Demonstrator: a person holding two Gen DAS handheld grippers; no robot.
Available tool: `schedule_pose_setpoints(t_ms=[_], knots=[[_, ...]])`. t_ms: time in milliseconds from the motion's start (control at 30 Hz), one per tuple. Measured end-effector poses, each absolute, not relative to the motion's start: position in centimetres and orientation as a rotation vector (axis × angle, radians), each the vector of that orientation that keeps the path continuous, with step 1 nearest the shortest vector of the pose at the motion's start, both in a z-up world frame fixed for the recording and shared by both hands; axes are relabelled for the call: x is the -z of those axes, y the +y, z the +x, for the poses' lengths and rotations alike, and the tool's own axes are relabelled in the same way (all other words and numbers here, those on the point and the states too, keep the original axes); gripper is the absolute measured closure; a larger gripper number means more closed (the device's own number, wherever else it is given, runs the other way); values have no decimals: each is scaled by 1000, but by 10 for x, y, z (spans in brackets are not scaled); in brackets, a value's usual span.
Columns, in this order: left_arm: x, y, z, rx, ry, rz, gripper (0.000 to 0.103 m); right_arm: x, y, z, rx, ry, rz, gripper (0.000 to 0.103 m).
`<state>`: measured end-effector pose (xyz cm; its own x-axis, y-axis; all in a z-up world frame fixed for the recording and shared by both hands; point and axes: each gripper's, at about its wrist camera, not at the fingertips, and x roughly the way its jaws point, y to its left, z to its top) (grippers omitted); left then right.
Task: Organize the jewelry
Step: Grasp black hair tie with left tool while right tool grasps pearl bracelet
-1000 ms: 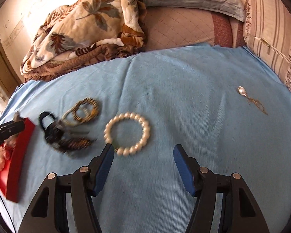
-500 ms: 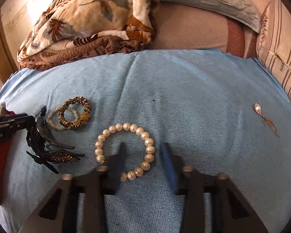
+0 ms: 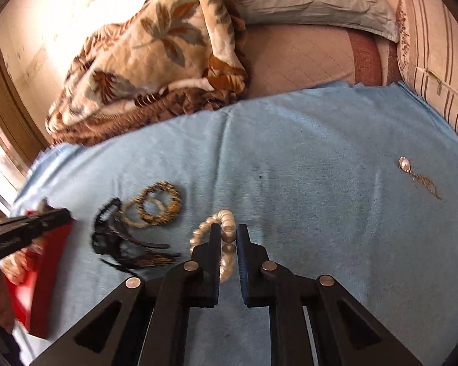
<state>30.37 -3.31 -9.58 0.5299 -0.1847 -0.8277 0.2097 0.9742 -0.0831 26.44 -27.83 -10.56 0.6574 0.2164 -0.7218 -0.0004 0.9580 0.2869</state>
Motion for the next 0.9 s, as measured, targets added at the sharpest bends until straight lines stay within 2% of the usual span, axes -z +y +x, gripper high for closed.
schedule_pose_setpoints(t_ms=[33, 100, 133, 167, 500, 567, 900], knots=[[98, -29, 309, 225, 993, 14, 101, 104, -279, 262, -129, 845, 287, 92], [105, -21, 319, 214, 1014, -23, 87, 104, -280, 259, -136, 850, 307, 92], [108, -18, 323, 210, 1019, -41, 73, 105, -281, 259, -137, 856, 314, 92], [113, -14, 330, 202, 1023, -62, 66, 106, -281, 259, -138, 860, 317, 92], [153, -25, 362, 237, 1102, -28, 68, 123, -283, 272, -141, 914, 317, 92], [153, -25, 362, 248, 1116, -39, 97, 126, -281, 274, -147, 920, 311, 92], [105, -33, 324, 258, 1036, -55, 97, 111, -278, 267, -170, 865, 314, 92]])
